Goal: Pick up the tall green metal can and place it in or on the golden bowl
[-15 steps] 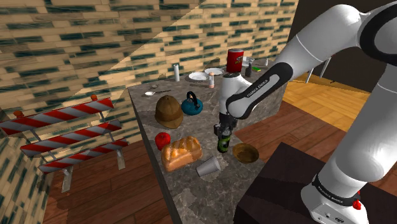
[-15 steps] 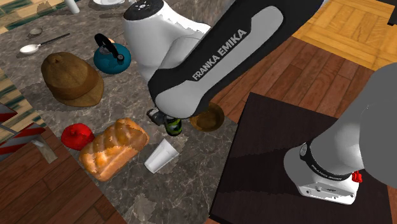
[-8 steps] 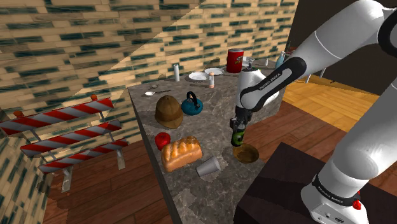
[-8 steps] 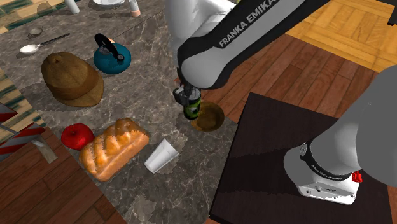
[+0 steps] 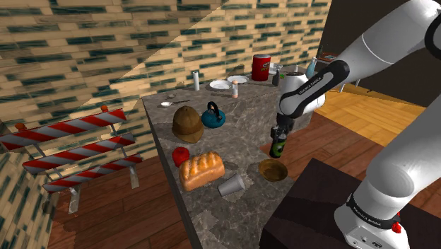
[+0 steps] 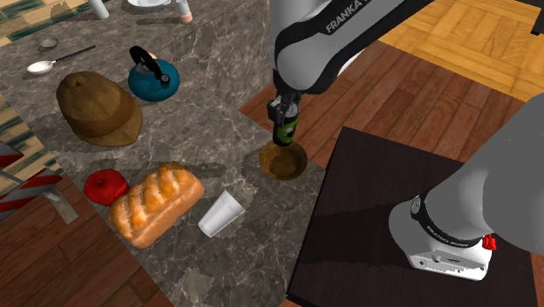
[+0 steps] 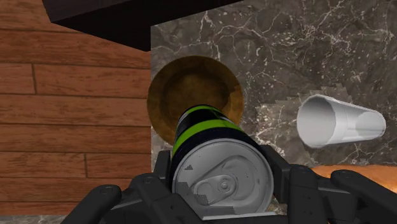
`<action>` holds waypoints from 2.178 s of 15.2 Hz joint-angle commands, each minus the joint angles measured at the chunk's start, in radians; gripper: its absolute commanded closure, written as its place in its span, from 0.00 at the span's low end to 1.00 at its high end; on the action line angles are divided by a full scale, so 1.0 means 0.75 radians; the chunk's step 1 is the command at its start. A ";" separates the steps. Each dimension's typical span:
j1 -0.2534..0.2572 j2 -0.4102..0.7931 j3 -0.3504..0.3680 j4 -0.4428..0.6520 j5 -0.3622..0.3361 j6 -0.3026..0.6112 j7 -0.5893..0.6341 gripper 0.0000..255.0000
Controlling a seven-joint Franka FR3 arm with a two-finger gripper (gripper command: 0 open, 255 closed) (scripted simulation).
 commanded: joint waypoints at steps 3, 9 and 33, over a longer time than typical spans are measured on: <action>-0.005 0.064 -0.005 -0.013 -0.003 0.079 -0.009 1.00; -0.005 0.186 -0.006 -0.022 -0.006 0.209 -0.006 1.00; -0.005 0.433 -0.009 -0.004 -0.018 0.438 0.003 0.00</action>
